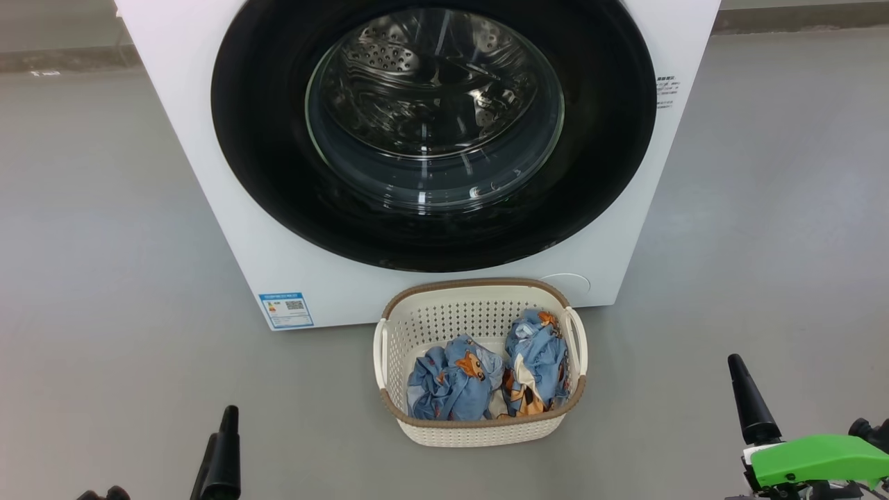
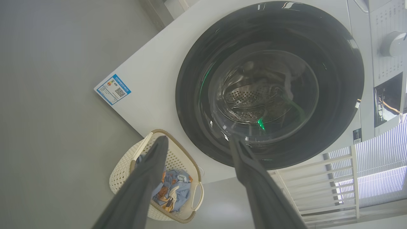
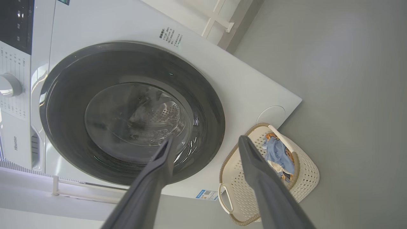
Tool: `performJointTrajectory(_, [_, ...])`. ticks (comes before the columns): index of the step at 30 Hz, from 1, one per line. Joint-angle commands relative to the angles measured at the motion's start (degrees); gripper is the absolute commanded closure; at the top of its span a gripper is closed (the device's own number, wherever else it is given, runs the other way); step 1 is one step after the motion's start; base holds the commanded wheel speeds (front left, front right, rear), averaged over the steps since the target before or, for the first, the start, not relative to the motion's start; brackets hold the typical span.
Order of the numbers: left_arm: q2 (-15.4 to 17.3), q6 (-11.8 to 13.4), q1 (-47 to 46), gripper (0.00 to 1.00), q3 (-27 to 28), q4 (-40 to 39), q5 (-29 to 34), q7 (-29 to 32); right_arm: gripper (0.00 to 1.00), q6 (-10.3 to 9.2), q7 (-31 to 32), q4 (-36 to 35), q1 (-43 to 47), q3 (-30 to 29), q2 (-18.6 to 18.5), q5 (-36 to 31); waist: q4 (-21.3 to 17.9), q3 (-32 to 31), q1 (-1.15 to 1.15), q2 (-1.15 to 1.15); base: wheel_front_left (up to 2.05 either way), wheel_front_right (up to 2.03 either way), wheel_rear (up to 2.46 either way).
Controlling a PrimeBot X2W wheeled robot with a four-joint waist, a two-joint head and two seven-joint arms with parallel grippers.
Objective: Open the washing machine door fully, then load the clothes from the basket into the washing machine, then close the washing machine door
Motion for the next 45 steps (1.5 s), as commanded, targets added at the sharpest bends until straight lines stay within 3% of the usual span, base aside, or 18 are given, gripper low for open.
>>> performJointTrajectory(1, [0.89,-0.19,-2.86,0.0,0.55,-1.3,2.16,-0.73,0.0,0.34,-0.67,-1.65,-1.33,0.89,-1.09,-2.52,-0.01,-0.03,-0.01,0.0,0.0,0.0,0.0])
performJointTrajectory(15, [0.64,-0.19,-3.66,0.0,0.59,0.25,16.46,-3.01,0.0,0.44,-3.0,-0.32,-1.35,2.15,-1.57,-13.6,-0.03,-0.13,-0.01,0.0,0.0,0.0,0.0])
performJointTrajectory(45, [0.44,-0.33,-5.34,0.0,-0.33,2.77,38.61,-7.42,0.0,0.62,-7.52,-0.32,-1.39,6.03,-3.5,-34.26,-0.02,-0.2,-0.01,0.0,0.0,0.0,0.0])
